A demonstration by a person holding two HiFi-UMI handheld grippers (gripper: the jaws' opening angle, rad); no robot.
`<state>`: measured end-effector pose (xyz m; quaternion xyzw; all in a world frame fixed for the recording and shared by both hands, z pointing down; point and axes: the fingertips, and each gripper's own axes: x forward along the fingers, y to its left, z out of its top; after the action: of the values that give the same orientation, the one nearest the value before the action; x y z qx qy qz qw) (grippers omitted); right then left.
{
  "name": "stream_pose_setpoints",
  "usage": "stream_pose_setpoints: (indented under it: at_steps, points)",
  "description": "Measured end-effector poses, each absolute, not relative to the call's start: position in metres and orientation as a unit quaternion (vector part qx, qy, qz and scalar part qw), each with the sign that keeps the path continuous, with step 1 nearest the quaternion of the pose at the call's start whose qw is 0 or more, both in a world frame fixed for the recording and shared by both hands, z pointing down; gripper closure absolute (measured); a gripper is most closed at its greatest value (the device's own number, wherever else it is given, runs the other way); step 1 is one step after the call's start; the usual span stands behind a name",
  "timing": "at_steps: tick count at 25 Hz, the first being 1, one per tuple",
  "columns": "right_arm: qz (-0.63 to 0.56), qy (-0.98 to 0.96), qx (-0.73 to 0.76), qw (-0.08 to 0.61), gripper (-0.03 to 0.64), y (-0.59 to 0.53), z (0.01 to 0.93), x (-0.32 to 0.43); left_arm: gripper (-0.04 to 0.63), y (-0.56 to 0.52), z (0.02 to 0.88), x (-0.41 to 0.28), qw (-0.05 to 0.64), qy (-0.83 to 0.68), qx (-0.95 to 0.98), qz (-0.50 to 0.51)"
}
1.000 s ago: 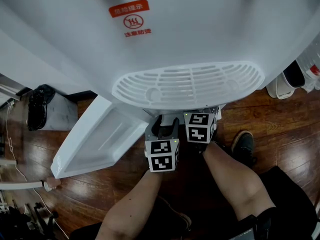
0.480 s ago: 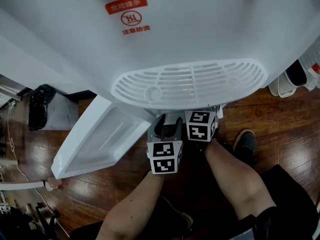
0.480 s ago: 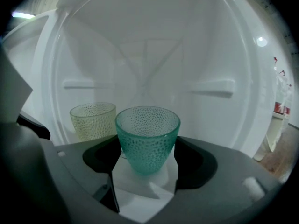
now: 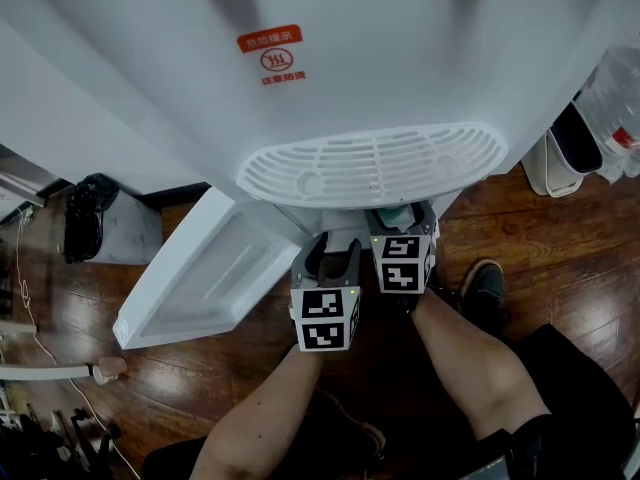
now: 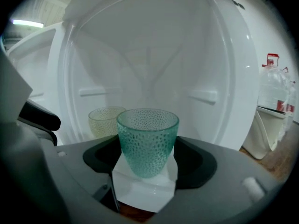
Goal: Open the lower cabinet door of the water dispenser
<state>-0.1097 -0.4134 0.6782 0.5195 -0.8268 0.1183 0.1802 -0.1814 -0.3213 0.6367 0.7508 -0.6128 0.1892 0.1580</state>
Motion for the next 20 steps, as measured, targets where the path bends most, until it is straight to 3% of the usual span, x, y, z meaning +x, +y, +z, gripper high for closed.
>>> stream_pose_setpoints:
  at_steps: [20]
  points:
    - [0.090,-0.863,0.470,0.162,0.262,-0.320,0.561,-0.090,0.411,-0.253,0.518,-0.180,0.128,-0.597,0.779,0.141]
